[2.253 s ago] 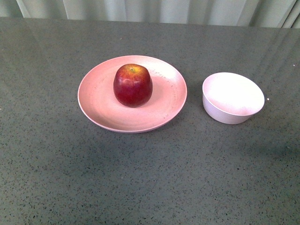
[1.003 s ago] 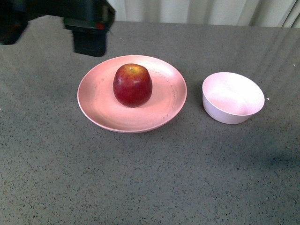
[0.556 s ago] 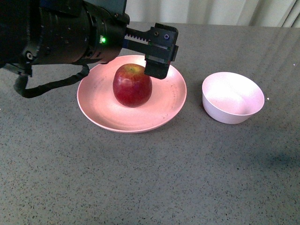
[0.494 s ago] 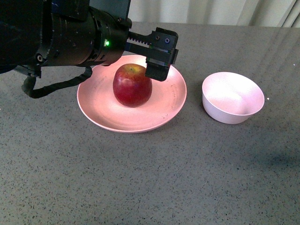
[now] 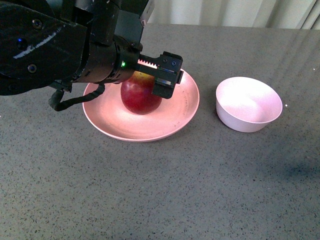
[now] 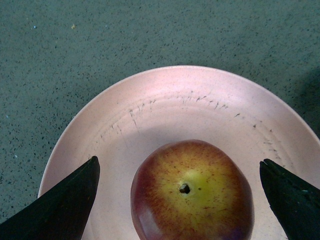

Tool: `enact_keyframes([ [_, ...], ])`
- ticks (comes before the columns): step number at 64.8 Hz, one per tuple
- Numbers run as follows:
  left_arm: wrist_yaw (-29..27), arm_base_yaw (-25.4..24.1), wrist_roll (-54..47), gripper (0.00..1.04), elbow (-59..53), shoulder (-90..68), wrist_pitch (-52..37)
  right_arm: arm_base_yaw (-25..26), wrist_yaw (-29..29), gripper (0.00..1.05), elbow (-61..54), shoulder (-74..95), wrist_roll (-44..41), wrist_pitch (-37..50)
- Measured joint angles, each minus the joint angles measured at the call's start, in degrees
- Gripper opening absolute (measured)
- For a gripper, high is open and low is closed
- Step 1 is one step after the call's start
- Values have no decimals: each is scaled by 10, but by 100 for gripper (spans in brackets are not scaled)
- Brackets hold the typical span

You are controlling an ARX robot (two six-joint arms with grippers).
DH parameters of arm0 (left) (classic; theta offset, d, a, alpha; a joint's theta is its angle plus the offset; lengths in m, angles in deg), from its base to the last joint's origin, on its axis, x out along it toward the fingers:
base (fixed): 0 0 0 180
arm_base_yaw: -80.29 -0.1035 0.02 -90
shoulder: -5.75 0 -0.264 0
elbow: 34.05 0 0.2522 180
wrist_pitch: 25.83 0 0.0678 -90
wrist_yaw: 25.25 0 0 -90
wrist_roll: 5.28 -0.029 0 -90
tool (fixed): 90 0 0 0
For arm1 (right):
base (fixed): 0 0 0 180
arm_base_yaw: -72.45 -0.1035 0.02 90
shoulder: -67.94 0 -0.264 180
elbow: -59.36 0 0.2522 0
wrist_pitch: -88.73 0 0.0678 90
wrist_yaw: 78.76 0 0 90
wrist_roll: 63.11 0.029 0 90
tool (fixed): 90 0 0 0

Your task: Move apple from plate to bowl

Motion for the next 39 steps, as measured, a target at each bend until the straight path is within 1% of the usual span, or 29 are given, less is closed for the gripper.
enact_keyframes([
  [25, -14, -4, 12, 95, 28, -30, 21, 0, 0, 96, 0, 0, 0, 0],
  [30, -15, -3, 13, 83, 28, -32, 24, 0, 0, 96, 0, 0, 0, 0],
  [32, -15, -3, 14, 76, 28, -32, 25, 0, 0, 96, 0, 0, 0, 0],
  [35, -16, -2, 14, 70, 28, -32, 28, 0, 0, 96, 0, 0, 0, 0],
  [39, -17, -2, 13, 66, 27, -32, 29, 0, 0, 96, 0, 0, 0, 0],
])
